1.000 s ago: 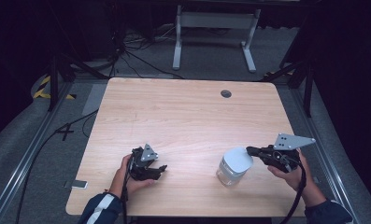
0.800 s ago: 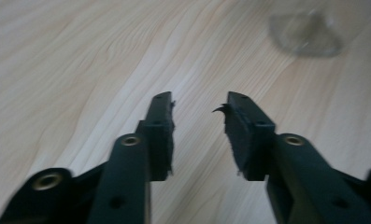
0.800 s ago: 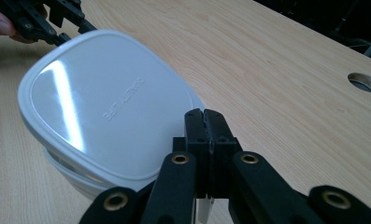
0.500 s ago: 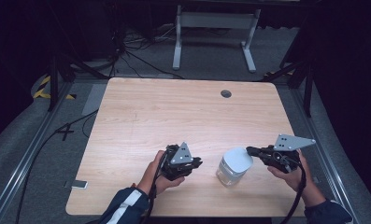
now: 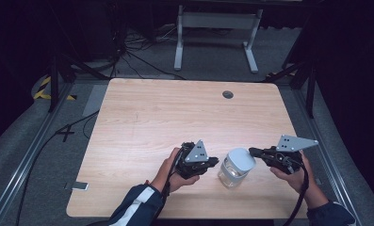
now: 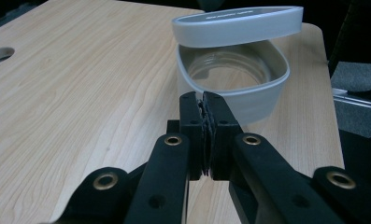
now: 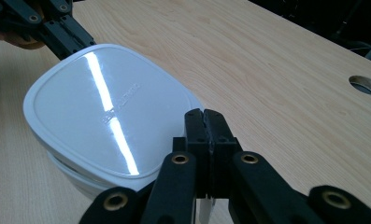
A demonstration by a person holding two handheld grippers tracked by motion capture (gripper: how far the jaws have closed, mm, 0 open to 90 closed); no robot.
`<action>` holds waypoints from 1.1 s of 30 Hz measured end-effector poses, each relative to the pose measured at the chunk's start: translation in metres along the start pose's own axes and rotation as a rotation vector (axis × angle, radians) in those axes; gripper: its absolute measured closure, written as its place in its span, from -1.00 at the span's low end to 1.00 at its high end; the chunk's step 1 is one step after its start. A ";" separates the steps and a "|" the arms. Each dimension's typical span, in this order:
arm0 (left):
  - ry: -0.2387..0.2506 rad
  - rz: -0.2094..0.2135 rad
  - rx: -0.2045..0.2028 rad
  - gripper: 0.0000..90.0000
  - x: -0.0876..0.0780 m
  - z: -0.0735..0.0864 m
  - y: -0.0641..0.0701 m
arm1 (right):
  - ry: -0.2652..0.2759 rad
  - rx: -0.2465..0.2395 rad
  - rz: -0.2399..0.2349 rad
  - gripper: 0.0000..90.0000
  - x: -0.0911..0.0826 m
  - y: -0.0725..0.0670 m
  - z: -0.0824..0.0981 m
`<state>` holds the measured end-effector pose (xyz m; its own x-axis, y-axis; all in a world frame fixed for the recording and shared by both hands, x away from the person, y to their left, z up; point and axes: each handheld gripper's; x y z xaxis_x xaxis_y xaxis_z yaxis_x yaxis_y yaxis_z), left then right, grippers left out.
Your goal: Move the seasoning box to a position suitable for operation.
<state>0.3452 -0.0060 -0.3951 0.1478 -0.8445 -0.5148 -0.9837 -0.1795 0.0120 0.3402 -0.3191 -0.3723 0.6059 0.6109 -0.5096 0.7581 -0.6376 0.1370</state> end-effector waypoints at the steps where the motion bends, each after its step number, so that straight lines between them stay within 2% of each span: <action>1: 0.000 0.000 0.000 0.94 0.000 0.000 0.000 | 0.000 0.000 0.000 1.00 0.000 0.000 0.000; 8: 0.008 0.004 0.008 0.94 0.009 -0.007 0.003 | 0.001 0.004 0.002 1.00 0.000 0.001 0.001; 11: -0.003 0.004 0.017 0.94 0.012 -0.009 0.004 | 0.004 0.002 0.002 1.00 0.000 0.001 0.001; 13: 0.003 0.001 0.007 0.95 0.013 -0.010 0.004 | 0.004 0.002 0.000 1.00 0.000 0.001 0.001; 19: 0.013 -0.005 0.004 0.96 0.016 -0.016 0.003 | 0.006 0.003 -0.004 1.00 0.000 0.001 0.001; 24: 0.011 0.000 0.021 0.99 0.018 -0.022 0.001 | 0.005 0.004 -0.005 1.00 0.000 0.002 0.002; 33: 0.010 0.006 0.027 0.99 0.021 -0.031 -0.003 | -0.006 0.011 0.002 1.00 0.001 0.004 0.005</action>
<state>0.3544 -0.0392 -0.3796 0.1425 -0.8503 -0.5066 -0.9870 -0.1607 -0.0079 0.3422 -0.3233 -0.3761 0.6061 0.6063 -0.5148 0.7540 -0.6440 0.1292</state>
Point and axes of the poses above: each handheld gripper's, and its own axes: x roughly forward along the jaws, z roughly out of its underside, y roughly to its right, and after that the axes turned 6 degrees about z, right-handed
